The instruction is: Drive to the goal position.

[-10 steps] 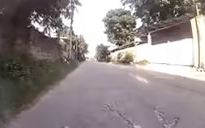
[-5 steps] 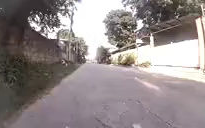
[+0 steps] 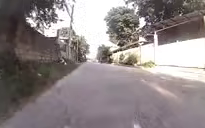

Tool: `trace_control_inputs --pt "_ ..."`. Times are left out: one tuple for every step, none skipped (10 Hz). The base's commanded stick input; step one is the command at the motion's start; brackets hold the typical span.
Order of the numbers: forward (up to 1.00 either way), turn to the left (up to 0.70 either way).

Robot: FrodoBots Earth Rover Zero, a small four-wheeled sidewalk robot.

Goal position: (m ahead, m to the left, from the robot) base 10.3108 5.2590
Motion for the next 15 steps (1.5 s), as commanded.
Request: trace_control_inputs --pt "1.0 0.0" --pt "1.0 0.0" --pt "1.0 0.0" --pt "1.0 0.0" --pt "1.0 0.0" --pt "1.0 0.0" --pt "1.0 0.0" --pt "1.0 0.0" --pt "1.0 0.0" --pt "1.0 0.0" --pt "1.0 0.0" --pt "1.0 0.0" --pt "1.0 0.0" --pt "1.0 0.0" --pt "1.0 0.0"
